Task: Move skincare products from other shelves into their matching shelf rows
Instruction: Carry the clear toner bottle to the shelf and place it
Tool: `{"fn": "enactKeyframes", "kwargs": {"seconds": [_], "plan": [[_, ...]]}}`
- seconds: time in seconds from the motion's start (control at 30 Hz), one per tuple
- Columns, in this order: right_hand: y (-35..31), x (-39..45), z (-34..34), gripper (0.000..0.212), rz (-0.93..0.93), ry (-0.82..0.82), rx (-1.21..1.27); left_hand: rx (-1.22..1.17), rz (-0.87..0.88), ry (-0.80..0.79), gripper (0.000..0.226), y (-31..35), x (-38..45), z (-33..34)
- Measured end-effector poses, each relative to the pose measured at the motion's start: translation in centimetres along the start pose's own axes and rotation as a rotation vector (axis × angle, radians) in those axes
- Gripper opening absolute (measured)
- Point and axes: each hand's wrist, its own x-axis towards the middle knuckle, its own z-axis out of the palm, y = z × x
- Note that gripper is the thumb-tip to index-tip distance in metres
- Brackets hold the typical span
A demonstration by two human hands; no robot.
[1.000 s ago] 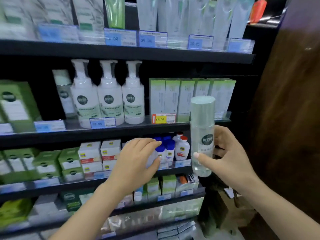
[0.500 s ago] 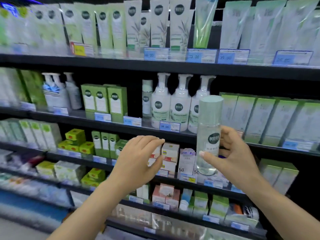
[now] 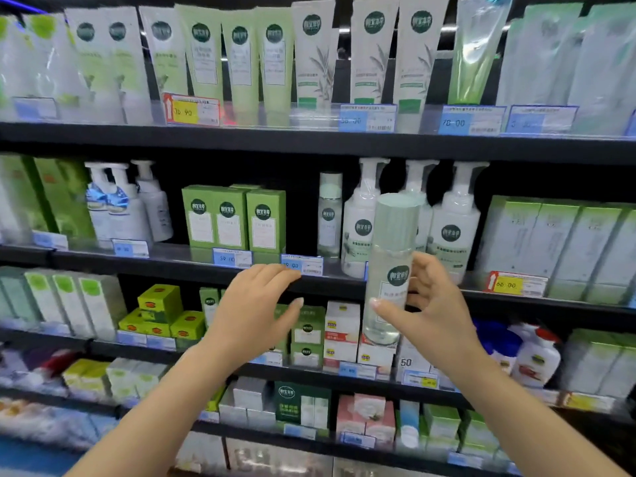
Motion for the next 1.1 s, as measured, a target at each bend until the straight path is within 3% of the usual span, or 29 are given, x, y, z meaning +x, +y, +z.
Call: {"fn": "enactKeyframes", "kwargs": {"seconds": [0.23, 0.5, 0.63, 0.8, 1.1], "plan": [[0.4, 2.8, 0.5, 0.056, -0.037, -0.019, -0.009, 0.051, -0.071, 0.012, 0.044, -4.9, 2.1, 1.0], [2.0, 7.1, 2.0, 0.052, -0.030, -0.045, 0.069, 0.145, -0.144, -0.107, 0.055, -8.2, 1.6, 3.1], [2.6, 8.5, 4.1, 0.051, 0.003, -0.029, 0.104, 0.124, -0.136, -0.010, 0.048, -10.5, 1.3, 3.7], [2.4, 10.8, 7.0, 0.051, -0.002, 0.081, 0.104, 0.047, 0.010, 0.134, 0.034, -13.9, 2.5, 4.6], [2.8, 13.2, 11.5, 0.051, -0.018, 0.236, 0.060, -0.070, 0.123, 0.241, 0.032, -16.5, 3.0, 6.3]]}}
